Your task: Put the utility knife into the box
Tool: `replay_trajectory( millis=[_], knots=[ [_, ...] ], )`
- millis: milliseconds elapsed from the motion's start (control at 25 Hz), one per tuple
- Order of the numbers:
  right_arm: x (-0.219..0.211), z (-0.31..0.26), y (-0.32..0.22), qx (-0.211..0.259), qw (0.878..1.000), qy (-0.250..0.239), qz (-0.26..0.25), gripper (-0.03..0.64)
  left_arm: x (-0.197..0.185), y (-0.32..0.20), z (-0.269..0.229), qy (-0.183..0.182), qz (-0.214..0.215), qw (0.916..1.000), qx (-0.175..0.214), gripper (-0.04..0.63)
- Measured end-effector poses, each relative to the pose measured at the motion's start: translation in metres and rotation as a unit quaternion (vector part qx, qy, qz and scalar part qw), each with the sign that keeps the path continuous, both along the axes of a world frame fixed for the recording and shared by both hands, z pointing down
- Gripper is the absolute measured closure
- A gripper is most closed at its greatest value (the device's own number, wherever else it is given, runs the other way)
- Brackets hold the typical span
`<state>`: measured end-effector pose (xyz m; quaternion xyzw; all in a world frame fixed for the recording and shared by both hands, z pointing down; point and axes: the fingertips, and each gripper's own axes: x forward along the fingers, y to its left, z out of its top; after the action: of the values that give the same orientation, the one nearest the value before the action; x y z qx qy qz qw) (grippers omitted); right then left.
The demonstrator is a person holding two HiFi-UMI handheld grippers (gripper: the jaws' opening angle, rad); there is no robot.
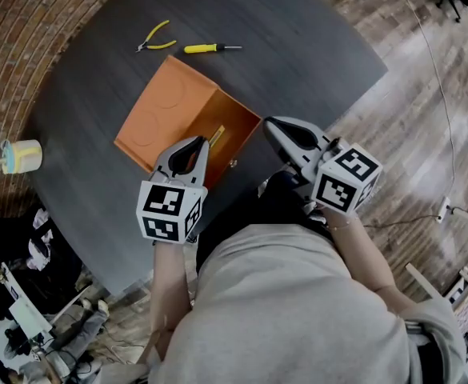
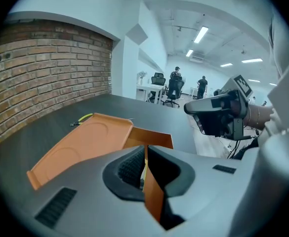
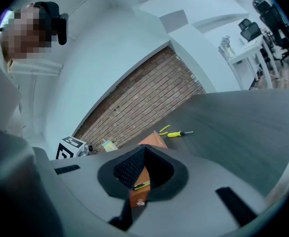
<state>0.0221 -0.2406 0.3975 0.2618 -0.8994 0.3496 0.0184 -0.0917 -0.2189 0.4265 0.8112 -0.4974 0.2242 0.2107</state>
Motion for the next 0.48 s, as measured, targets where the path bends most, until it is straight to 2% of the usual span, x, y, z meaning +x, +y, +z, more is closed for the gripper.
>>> replay_trajectory(
  millis=[160,360,480],
  knots=[
    [-0.002,0.001,0.004,0.003,1.0,0.005,-0.006,0.611,-0.009,-0.001,-0.005,-0.005,-0.015,0.9998,0.013,0.56],
    [0.005,-0.002,0.004,0.008,1.0,0.008,0.001,0.611,-0.017,-0.009,-0.026,0.002,-0.058,0.9964,0.062,0.565],
    [0.007,-0.005,0.001,0.012,1.0,0.006,0.006,0.611,-0.016,-0.012,-0.035,0.002,-0.061,0.9951,0.079,0.568]
  ],
)
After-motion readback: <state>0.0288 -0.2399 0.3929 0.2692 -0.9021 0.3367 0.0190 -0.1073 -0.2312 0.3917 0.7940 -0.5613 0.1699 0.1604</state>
